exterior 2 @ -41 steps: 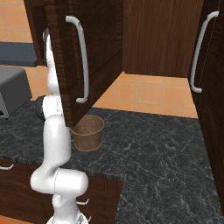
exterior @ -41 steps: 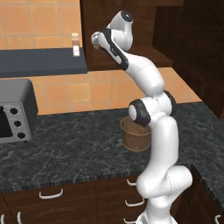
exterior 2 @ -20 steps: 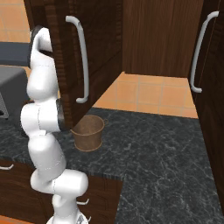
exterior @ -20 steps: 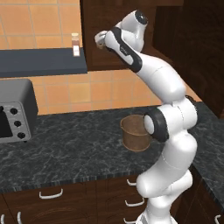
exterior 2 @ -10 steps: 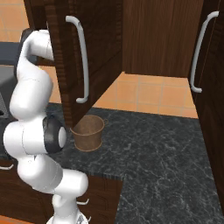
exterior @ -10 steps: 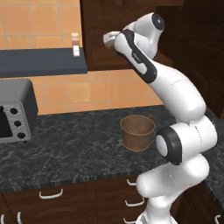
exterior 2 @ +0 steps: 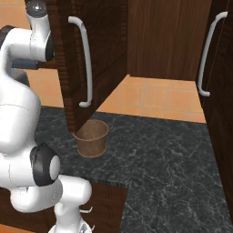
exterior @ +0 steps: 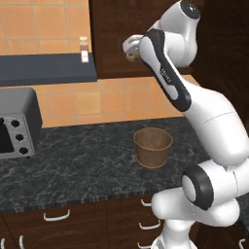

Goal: Open the cabinet, pick up the bread from the cabinet and place it in the basket. Then move the basket to the dining counter.

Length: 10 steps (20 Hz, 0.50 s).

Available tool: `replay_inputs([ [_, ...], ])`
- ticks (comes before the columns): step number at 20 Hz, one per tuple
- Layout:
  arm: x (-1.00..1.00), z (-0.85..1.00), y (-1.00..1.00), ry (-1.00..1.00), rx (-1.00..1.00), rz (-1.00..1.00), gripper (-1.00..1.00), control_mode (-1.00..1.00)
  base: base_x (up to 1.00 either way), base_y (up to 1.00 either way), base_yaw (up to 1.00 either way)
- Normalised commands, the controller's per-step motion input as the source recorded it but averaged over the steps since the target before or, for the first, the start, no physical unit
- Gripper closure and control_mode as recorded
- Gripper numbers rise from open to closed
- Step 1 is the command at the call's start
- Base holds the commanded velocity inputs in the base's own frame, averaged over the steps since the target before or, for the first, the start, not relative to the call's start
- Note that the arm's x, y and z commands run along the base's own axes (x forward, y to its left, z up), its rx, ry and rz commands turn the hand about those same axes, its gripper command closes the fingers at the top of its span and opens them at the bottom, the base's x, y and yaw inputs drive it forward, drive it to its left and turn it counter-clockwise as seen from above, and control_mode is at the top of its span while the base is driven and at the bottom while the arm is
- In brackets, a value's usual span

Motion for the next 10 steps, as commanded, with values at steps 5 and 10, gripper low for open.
replay_inputs([
  [5, -0.84, -0.78, -0.19, 0.01, -0.15, -0.01, 1.00, -1.00, 0.00, 0.00, 0.00],
  [10, -0.46, -1.00, -0.14, 0.18, -0.16, -0.03, 1.00, -1.00, 0.00, 0.00, 0.00],
])
